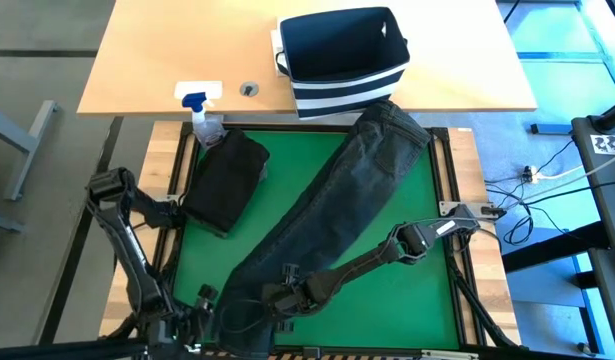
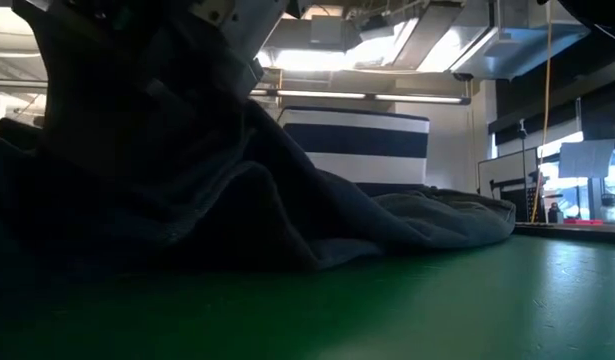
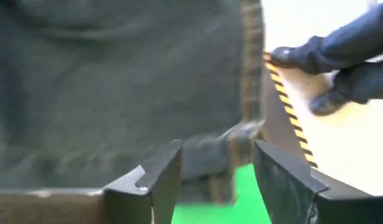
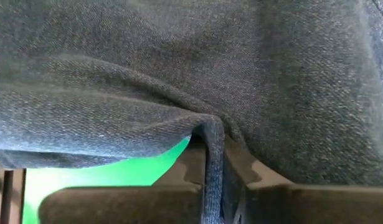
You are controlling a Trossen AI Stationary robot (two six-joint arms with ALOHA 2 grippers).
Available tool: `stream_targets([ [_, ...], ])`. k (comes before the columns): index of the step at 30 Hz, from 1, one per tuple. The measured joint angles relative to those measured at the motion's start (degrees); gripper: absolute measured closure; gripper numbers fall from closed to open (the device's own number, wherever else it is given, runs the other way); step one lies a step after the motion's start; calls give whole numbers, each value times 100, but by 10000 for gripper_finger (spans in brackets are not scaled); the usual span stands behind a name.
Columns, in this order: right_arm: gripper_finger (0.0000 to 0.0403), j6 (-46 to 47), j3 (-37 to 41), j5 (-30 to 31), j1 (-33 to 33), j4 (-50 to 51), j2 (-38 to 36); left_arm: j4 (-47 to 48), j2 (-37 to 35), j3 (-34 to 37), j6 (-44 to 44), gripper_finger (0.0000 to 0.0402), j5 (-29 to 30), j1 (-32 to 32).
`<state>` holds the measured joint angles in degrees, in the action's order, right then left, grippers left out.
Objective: Fold Laundry from Bin
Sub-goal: Fold the blue pants
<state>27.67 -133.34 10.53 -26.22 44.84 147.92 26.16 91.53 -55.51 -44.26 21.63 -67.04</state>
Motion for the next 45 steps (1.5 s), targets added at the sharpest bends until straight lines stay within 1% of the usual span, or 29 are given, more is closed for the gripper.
stream_targets([
  [3,379,106,0,-1,0,-12,0,-470,165,0,342,201,-72,2],
  [7,382,125,0,-64,0,-22,0,-884,296,0,835,194,-208,-41],
  [13,382,236,-2,-104,2,-35,0,-586,713,2,991,195,-8,-41],
  [17,378,255,-4,-106,2,-33,0,-609,1138,2,1037,195,-302,-35],
  [19,379,267,-4,-108,2,-37,0,-618,1286,-17,1044,195,-347,-41],
  [24,377,359,-4,-110,2,-72,0,-587,1473,-35,1113,201,-245,-90],
  [26,369,362,-4,-112,2,-109,0,-542,1479,-35,1144,215,-228,-90],
  [28,359,372,-4,-175,0,-150,0,-528,1486,-36,1131,242,-222,-87],
  [31,341,240,-7,-303,2,-139,-1,-494,1497,-37,1131,297,-167,-79],
  [34,322,189,-7,-363,0,-87,-64,-446,1497,-33,1026,364,-93,-79],
  [35,317,203,-7,-409,0,-65,-127,-439,1497,-33,923,376,-88,-79],
  [38,300,336,-7,-650,-29,-47,-422,-424,1364,-11,507,378,-180,-71],
  [41,279,550,-18,-734,-106,-197,-806,-248,1069,-15,279,376,-279,-64],
  [45,236,847,-26,-844,-294,-639,-1102,-197,506,-41,126,377,-305,52],
])
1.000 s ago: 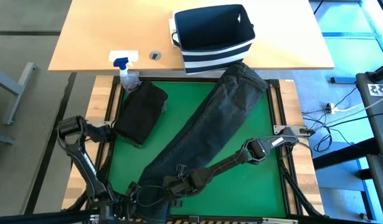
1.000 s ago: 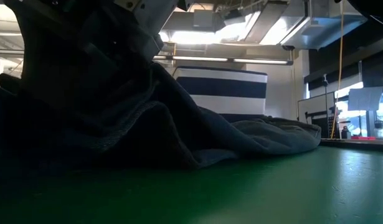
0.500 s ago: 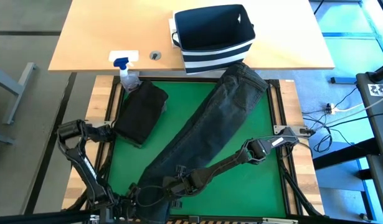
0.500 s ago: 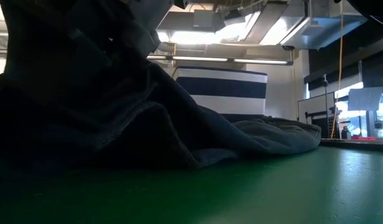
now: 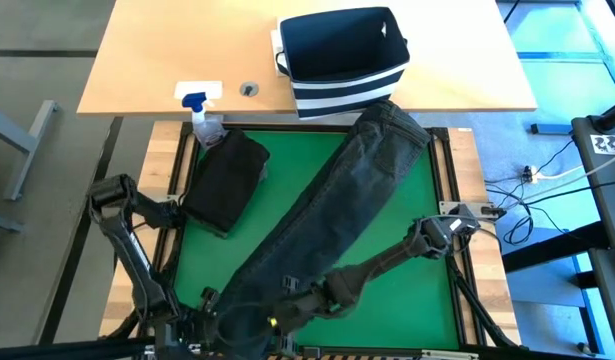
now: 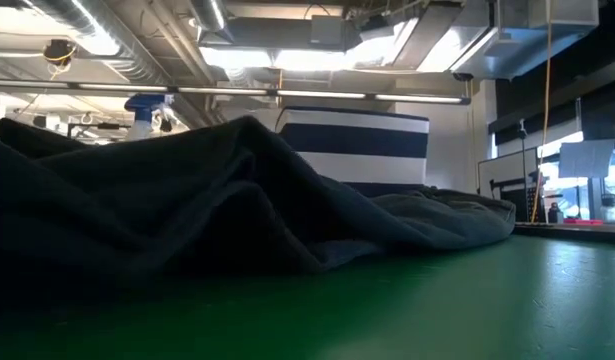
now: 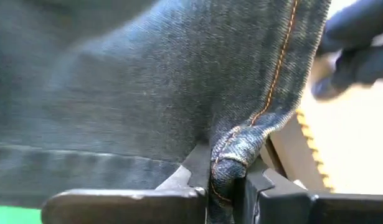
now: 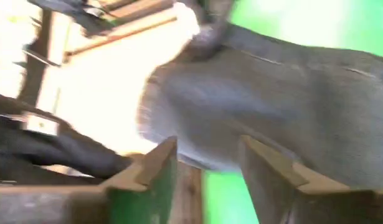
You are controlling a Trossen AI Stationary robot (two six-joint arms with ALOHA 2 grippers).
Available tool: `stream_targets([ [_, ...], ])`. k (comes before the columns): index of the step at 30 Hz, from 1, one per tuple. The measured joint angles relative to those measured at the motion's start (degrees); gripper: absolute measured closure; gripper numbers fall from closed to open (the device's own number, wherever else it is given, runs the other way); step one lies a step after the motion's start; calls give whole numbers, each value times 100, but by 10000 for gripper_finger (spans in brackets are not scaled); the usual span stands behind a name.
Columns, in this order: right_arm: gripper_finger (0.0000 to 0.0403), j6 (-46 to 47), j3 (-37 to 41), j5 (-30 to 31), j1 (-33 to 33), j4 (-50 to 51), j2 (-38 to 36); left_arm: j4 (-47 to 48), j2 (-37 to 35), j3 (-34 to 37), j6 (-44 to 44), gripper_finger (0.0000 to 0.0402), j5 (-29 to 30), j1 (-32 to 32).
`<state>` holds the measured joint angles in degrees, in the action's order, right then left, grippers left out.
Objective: Fold Laundry from Bin
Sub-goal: Fold the blue pants
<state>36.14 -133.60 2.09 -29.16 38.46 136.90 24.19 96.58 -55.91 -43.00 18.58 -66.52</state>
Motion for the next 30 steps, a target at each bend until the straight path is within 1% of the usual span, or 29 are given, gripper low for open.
stream_targets([
  [5,176,166,4,-218,-280,-1124,-25,45,-486,-3,-170,375,24,352],
  [7,162,158,4,-79,-400,-1546,32,8,-641,-9,-242,375,55,530],
  [8,158,158,4,131,-474,-1573,66,-2,-677,-12,-292,375,79,618],
  [12,155,180,21,900,-691,-1462,219,-17,-718,-12,-319,375,76,894],
  [15,155,252,24,1234,-782,-1346,289,-25,-718,-12,-317,370,-195,970],
  [19,155,417,16,1246,-801,-1388,351,-3,-715,-14,-315,371,-479,798],
  [22,155,441,20,1239,-797,-1822,471,88,-713,-18,-295,372,-297,667],
  [25,155,420,19,1319,-792,-2459,601,213,-713,-18,-312,369,-81,810],
  [26,155,412,14,1384,-788,-2580,643,218,-713,-19,-315,368,-126,857],
  [30,155,413,13,1480,-790,-2321,823,219,-713,-25,-298,368,-580,765],
])
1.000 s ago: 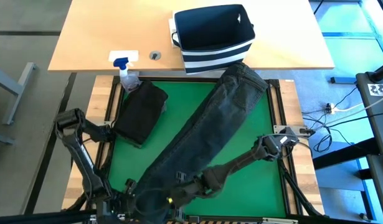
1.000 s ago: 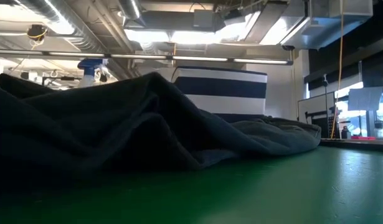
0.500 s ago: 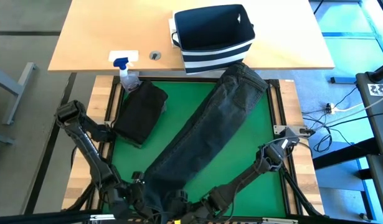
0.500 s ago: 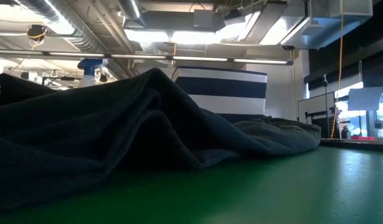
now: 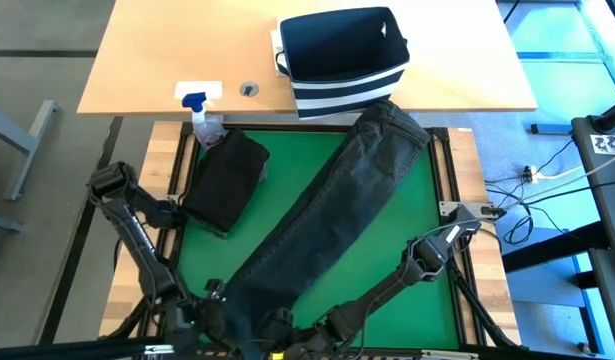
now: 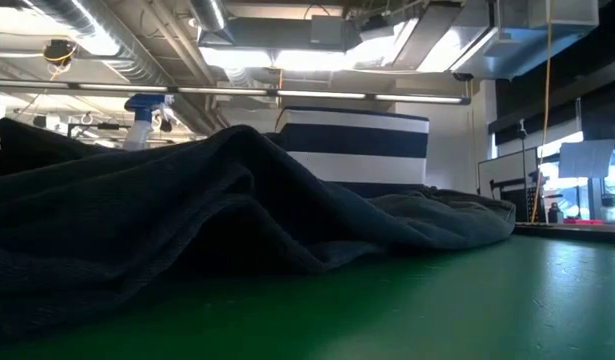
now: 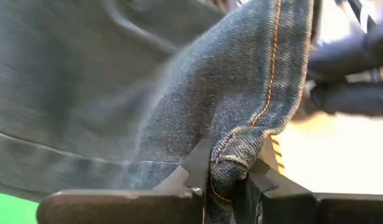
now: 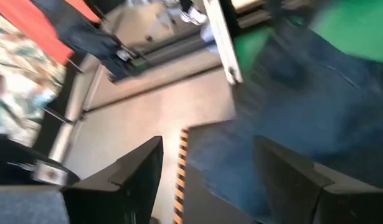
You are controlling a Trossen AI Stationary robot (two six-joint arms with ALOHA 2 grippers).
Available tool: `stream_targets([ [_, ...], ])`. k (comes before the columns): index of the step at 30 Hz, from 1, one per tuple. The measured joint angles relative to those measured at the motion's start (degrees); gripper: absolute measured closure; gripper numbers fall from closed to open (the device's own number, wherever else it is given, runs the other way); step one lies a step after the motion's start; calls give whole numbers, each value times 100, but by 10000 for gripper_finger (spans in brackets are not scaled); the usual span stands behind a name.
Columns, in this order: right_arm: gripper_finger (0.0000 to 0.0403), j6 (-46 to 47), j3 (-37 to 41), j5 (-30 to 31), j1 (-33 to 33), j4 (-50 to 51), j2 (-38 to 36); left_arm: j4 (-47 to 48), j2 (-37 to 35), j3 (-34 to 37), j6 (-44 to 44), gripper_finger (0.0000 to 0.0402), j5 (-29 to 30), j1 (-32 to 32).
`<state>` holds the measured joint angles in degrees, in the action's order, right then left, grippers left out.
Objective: Fold Laundry from Bin
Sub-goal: Fold the blue pants
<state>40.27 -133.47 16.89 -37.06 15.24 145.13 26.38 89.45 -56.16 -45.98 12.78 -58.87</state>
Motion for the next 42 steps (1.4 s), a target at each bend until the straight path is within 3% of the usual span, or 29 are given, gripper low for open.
stream_targets([
  [8,155,149,7,-15,-2,566,103,43,40,0,156,348,-208,-564],
  [19,155,146,7,5,2,781,108,6,59,-4,894,251,-911,-663],
  [25,155,147,7,50,30,827,108,-252,59,-4,1506,213,-407,-874],
  [33,155,155,7,64,79,858,114,-406,72,-6,1528,206,-120,-1085],
  [42,155,166,4,10,151,870,137,-438,913,-15,1566,205,120,-1170],
])
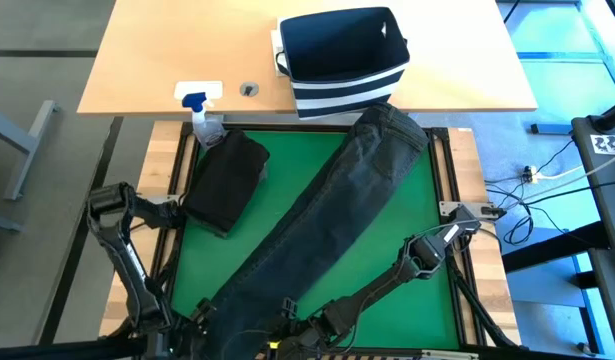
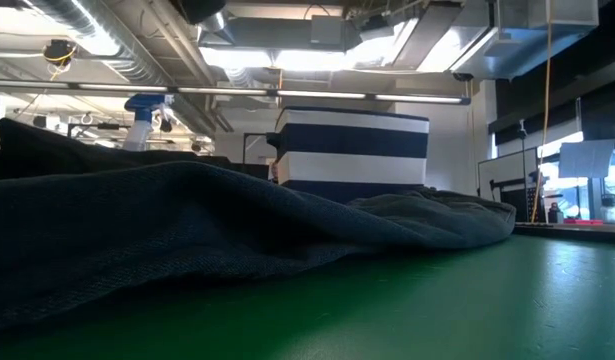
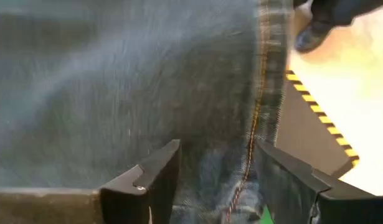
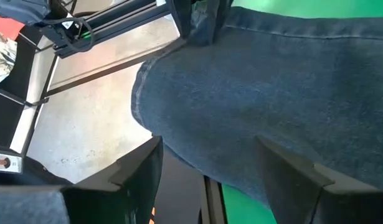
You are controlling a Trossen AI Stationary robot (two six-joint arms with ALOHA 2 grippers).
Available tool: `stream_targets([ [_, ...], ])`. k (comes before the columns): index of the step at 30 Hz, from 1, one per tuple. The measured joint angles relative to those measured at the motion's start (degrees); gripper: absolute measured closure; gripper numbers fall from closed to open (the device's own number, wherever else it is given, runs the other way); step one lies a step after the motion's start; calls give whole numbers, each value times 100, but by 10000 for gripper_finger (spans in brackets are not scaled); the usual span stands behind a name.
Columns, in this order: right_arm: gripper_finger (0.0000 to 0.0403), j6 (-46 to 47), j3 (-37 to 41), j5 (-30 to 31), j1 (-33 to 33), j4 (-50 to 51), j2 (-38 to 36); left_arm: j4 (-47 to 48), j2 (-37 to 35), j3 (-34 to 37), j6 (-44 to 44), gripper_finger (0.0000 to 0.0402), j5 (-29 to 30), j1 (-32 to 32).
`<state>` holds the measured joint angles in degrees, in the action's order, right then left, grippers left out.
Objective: Fold Laundry from Bin
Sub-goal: Fold the blue pants
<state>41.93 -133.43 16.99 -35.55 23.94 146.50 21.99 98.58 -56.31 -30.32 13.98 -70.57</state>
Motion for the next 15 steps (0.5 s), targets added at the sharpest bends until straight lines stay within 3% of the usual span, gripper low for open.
stream_targets([
  [9,155,131,0,0,-4,35,0,225,488,-35,-506,205,-82,140],
  [15,155,133,0,7,-4,31,0,175,656,-39,-277,205,-420,209],
])
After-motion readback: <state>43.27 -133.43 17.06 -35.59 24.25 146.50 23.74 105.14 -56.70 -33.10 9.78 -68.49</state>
